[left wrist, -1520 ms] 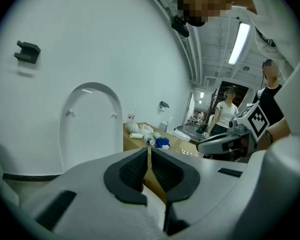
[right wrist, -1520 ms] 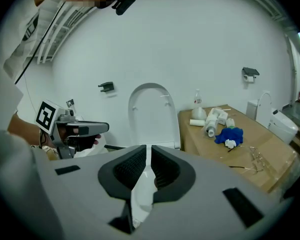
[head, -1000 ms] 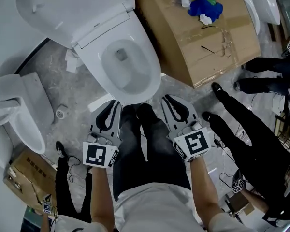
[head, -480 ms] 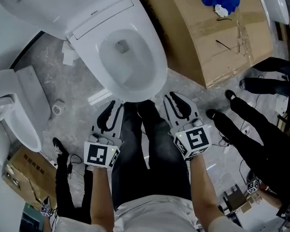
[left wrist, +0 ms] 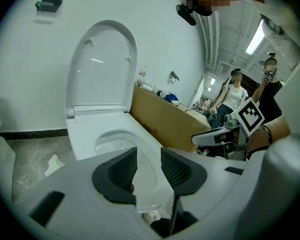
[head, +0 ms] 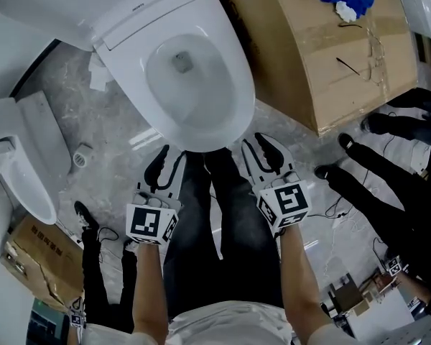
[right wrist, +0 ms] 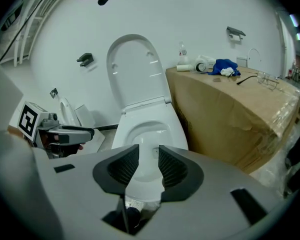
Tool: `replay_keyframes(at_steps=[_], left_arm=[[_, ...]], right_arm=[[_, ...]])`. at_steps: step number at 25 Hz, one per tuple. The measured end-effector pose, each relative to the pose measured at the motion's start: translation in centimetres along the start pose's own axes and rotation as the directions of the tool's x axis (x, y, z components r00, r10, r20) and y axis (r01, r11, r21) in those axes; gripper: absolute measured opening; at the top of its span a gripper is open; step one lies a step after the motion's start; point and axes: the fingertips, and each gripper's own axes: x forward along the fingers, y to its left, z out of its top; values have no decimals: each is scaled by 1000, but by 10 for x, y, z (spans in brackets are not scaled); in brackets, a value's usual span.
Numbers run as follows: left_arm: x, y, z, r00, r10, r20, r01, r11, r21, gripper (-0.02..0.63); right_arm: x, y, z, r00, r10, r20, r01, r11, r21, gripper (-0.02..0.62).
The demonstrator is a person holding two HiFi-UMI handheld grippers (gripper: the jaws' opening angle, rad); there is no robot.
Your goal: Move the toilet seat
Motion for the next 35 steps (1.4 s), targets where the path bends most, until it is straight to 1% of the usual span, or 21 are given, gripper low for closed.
replay_keyframes(at_steps=[11,16,21,25,30,35], left_arm=[[20,16,-53,997,25,-75,-28,999,-42,175],[25,22,-70,994,52,-94,-58,996,-70,215],[29,29,-87,990,80,-113,-93,990,-108,239],[31,34,-100,987,93,-135,-110,985,-130,255],[36,44,-118,980,115,-162,-141,978,-157,287],[43,50,-133,974,123,-189,-158,970,-187,314]], right_arm=[[31,-23,-48,997,-20,-70,23,999,48,150],[41,-32,-65,995,-33,-96,40,996,74,167],[50,-37,-78,993,-33,-113,43,995,91,190],[56,-43,-89,991,-46,-128,60,992,109,204],[64,-46,-103,987,-47,-151,67,989,133,235],[71,-49,-116,983,-53,-174,81,984,160,259]])
